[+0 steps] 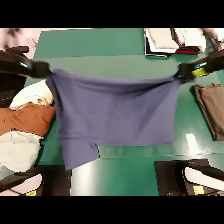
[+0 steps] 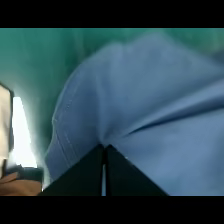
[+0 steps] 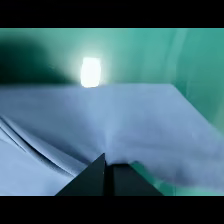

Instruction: Fold the shirts.

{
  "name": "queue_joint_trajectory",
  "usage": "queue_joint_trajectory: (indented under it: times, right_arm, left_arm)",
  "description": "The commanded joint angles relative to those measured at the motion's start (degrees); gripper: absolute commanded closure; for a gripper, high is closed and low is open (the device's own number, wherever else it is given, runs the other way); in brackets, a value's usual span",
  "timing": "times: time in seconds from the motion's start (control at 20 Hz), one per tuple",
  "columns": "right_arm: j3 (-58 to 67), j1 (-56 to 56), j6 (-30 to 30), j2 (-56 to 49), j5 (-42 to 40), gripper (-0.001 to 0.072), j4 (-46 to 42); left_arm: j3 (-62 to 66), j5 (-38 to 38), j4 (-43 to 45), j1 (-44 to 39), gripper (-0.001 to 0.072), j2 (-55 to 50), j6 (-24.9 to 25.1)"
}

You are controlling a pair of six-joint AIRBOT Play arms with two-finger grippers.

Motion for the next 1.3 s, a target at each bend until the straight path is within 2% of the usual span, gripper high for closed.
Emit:
queue_joint_trajectory:
  times: [0.0, 0.05, 0.1, 0.15, 0.3, 0.4, 0.65, 0.75, 0.9, 1.15, 1.25]
  right_arm:
    - [1.11, 2.08, 0.39, -12.13, -4.0, 0.0687, -2.54]
    - [3.52, 2.08, 0.39, -14.19, -3.85, 0.0643, -2.47]
    - [6.36, 2.08, 0.39, -15.63, -3.39, 0.0374, -2.54]
    - [9.11, 2.05, 0.37, -16.31, -2.47, 0.0253, -2.56]
    - [13.92, 0.83, -1.16, -14.19, 0.85, 0.0254, -2.49]
    - [12.37, -0.15, -2.36, -10.29, 3.17, 0.0261, -1.68]
    - [-0.31, -2.38, -3.52, 0.9, 4.24, 0.0261, 6.54]
    - [-4.72, -2.05, -3.5, 4.13, 2.58, 0.0262, 6.73]
    - [-8.92, -1.99, -3.48, 6.88, 1.44, 0.0262, 8.13]
    - [-9.7, -1.99, -3.43, 8.94, 1.33, 0.0263, 8.04]
    - [-9.68, -1.99, -3.43, 9.22, 1.62, 0.0263, 8.0]
  left_arm:
    - [-4.55, 5.33, -0.44, 0.02, 0.0681, -9.4, 0.35]
    - [-4.55, 6.62, -0.42, 0.04, 0.0477, -9.86, -0.02]
    - [-4.37, 7.54, -0.61, 0.46, 0.0175, -9.77, -1.73]
    - [-3.5, 6.34, -0.66, 1.31, 0.0144, -9.6, -3.1]
    - [-2.95, -1.44, -0.52, 5.49, 0.0144, -5.03, -3.02]
    - [-6.95, -5.42, 1.6, 7.74, 0.0144, 0.5, -2.6]
    - [-30.51, -6.8, 2.78, 9.01, 0.0144, 14.38, -4.26]
    - [-37.18, -4.79, 2.12, 8.98, 0.0144, 15.32, -5.01]
    - [-42.84, 2.16, -0.48, 8.98, 0.0143, 15.26, -5.18]
    - [-47.04, 9.11, -6.1, 8.41, 0.0143, 15.02, -5.16]
    - [-47.65, 11.8, -6.58, 5.2, 0.0144, 15.02, -5.18]
